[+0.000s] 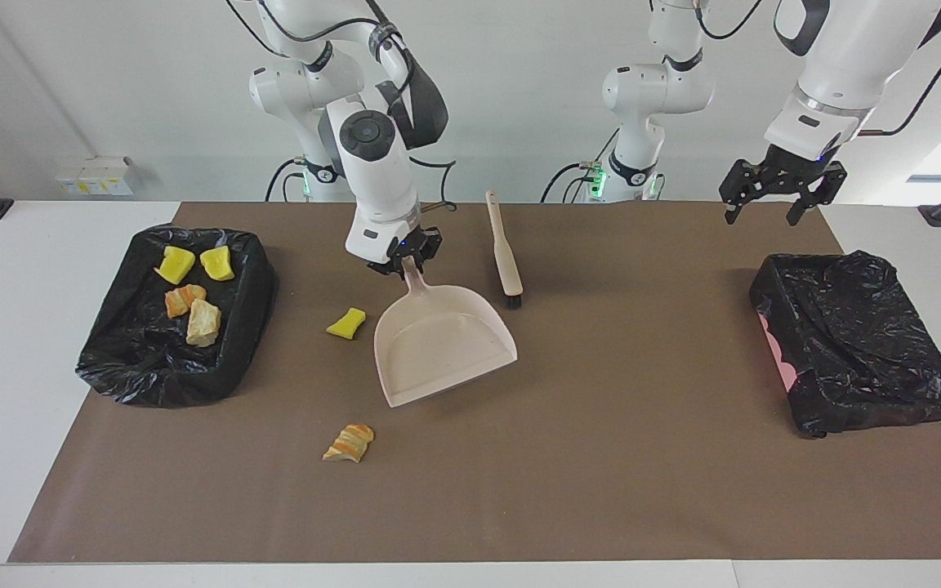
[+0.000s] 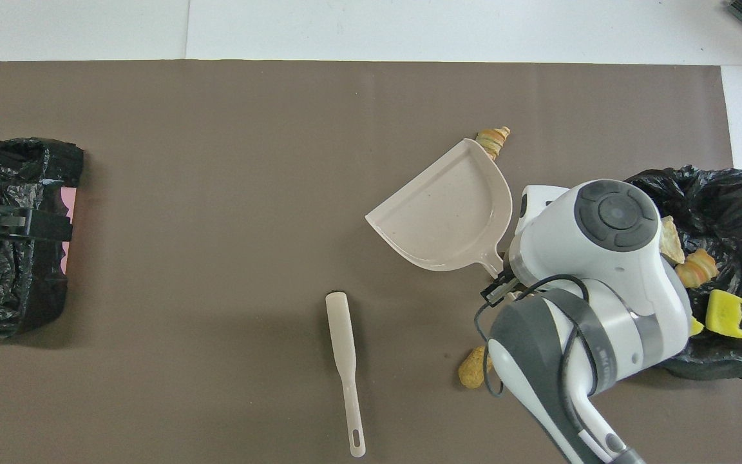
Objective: Sweep and dump trash in bin
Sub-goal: 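Bring the empty dustpan back to the table center with the right gripper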
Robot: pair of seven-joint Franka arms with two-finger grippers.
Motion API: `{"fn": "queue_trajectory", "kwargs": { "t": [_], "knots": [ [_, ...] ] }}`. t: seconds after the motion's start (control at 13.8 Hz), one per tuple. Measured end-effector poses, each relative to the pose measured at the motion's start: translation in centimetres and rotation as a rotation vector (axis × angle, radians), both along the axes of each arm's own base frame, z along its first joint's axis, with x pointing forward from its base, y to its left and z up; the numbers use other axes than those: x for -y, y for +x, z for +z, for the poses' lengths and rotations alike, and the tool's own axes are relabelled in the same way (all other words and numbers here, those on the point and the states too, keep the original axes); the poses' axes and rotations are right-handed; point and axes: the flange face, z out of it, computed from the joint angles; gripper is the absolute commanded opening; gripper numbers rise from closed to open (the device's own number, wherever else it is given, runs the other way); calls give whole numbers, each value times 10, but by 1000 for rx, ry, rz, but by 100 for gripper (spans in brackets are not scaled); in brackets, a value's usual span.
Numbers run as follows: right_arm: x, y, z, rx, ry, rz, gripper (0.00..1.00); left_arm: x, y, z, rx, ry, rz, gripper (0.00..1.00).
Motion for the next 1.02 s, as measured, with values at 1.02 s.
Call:
{"fn": "queue_trajectory", "kwargs": {
  "t": [1.02],
  "knots": [
    [-151,43,-78,-170,-45,-316,0,-1,0,-1,-2,0,4,100]
  ]
}}
